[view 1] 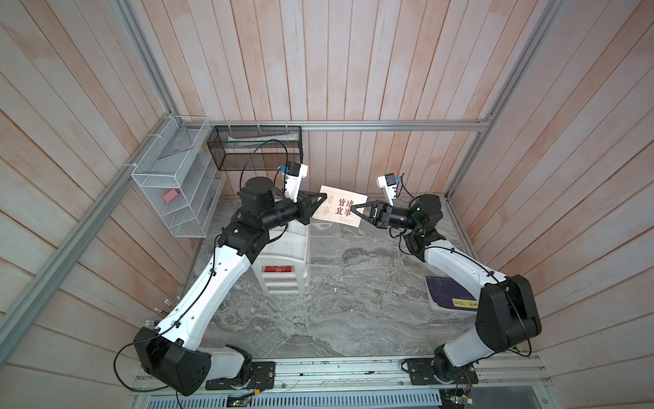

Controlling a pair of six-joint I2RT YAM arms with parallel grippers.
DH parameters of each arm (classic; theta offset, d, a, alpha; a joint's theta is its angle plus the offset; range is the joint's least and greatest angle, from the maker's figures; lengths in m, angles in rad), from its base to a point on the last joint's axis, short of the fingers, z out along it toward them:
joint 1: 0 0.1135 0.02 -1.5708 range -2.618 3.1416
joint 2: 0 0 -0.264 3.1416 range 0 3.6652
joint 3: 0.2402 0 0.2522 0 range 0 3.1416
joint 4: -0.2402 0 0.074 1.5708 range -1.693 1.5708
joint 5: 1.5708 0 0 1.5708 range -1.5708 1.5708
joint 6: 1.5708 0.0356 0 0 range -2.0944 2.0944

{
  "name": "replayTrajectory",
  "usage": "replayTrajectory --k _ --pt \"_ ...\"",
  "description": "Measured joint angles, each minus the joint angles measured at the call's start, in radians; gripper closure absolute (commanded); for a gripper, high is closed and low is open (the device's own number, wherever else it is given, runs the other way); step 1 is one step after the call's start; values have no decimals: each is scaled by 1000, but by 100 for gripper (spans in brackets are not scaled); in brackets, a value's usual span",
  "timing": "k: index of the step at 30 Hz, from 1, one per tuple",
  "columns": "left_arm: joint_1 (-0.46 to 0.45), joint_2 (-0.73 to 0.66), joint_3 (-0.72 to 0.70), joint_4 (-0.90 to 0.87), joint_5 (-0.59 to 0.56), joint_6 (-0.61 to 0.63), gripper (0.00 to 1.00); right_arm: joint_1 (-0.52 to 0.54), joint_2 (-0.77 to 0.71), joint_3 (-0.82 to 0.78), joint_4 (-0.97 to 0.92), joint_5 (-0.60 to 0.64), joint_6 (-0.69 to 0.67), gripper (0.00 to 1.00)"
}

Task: Take the postcards out of the drawer
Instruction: Place the postcard at the center of the board.

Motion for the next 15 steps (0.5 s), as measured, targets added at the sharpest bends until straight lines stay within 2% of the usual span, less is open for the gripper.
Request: replayTrajectory --k 2,6,10,15 --pt "0 0 0 1 -6 0 79 0 0 5 -12 -1 -1 100" --pt "0 -2 -5 4 -26 -3 69 0 0 21 -51 0 -8 100" --pt "2 -8 -13 0 -62 0 67 -20 0 27 -90 1 -14 100" --pt "25 -31 -19 -19 -117 1 67 -104 -13 27 -193 28 -51 100"
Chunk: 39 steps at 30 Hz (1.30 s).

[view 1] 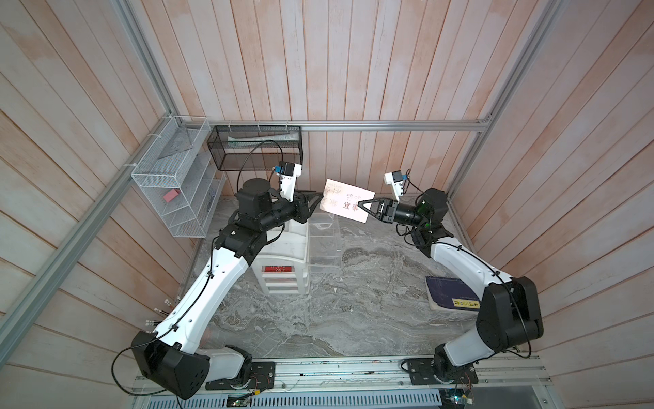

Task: Take the postcards out of the drawer
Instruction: Place the postcard at the center of the board.

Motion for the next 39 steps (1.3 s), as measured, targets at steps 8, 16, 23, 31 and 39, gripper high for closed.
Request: replayTrajectory --k 8,16,23,31,39 --pt "84 -50 -2 -88 -109 11 67 -153 -75 -15 -261 66 -141 100" --pt "189 -82 -19 -180 -175 19 66 -170 -108 -74 -607 184 -333 100" --pt "213 -109 -56 -208 -202 37 66 -142 -189 -257 -753 258 -377 100" --pt "224 -110 -81 -213 -208 37 66 75 -264 -446 -728 308 -314 100" --pt "224 -110 -89 -215 -207 37 66 319 -293 -636 -587 364 -145 100"
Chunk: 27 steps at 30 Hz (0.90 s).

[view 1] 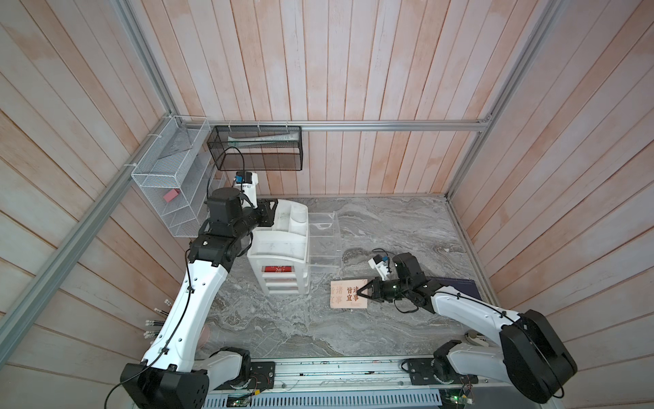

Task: Take the postcards out of the drawer
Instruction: Place the postcard at the center of the board.

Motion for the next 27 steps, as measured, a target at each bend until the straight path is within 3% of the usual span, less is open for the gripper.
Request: replayTrajectory --k 10,19,27 --pt "0 0 -7 0 13 0 66 232 89 -68 330 90 201 100" --pt "1 -11 -35 -1 15 1 66 304 270 -68 507 106 289 99" --pt "2 -31 -48 -4 15 1 66 310 298 -68 538 106 303 81"
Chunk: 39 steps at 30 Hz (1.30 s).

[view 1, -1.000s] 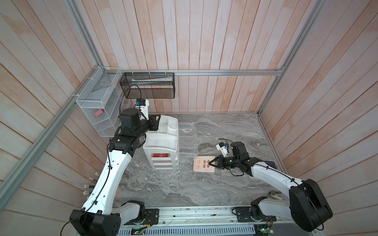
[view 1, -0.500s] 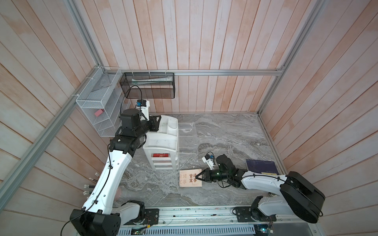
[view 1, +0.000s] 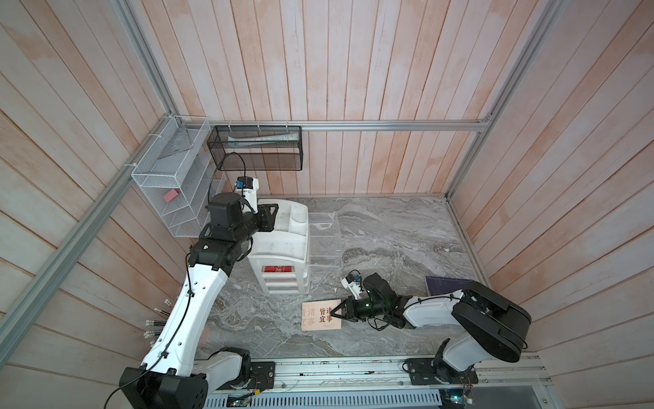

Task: Take the postcards out of the drawer
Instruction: Place the postcard at the center of the board.

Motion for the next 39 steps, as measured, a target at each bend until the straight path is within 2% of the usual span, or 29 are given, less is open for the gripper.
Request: replayTrajectory --k 11,17,26,39 --pt "2 -2 -5 1 0 0 65 -5 -2 4 -63 1 -30 65" --pt "5 -2 -5 1 0 0 65 -30 -34 4 -128 15 -52 60" --pt "6 -2 -5 3 0 0 65 -40 -37 4 -186 23 -83 63" --pt "19 -2 -23 3 1 1 65 -22 73 80 -183 18 -84 65"
